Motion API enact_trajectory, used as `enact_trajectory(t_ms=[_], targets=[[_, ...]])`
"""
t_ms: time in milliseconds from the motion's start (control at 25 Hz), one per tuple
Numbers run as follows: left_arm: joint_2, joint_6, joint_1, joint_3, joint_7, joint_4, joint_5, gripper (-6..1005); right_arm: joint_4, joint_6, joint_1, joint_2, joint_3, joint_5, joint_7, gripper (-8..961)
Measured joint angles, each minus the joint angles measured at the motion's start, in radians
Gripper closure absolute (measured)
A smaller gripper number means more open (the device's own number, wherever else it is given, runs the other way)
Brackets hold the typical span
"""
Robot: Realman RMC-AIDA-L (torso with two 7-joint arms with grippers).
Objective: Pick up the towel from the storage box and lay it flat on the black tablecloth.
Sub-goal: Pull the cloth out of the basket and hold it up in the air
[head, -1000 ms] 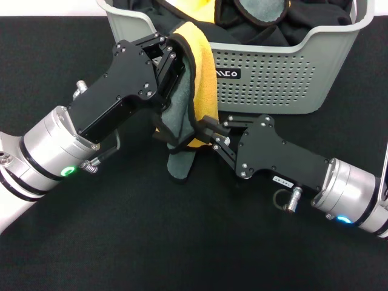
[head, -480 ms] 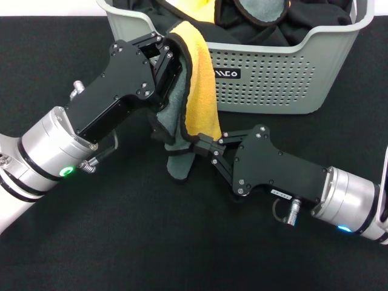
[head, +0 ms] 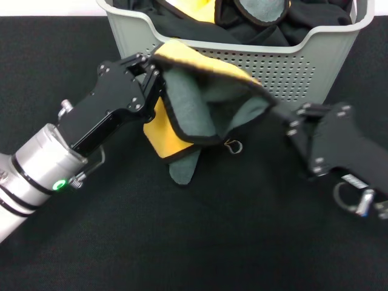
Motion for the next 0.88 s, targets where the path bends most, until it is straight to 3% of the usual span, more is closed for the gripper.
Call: enact_trajectory(t_ms=[280,560,880], targets=[[-0.001,-0.038,0.030,0.007,-0.001,-0.001,0.006,964,-0.013,0.077,-0.002,-0.019,0.043,-0.007,0.005,955],[0.003,-0.056,0.050,0.008,-0.005,-0.002,0.021,963,0.022,0.094,0.073,-0.057,0.048,-0.007,0.050,955],[-0.003,-0.068,0.051,0.008,-0.010,-0.024,0.023,954,0.009,0.091,0.140,-0.058,0.049,-0.007,0.080,953]])
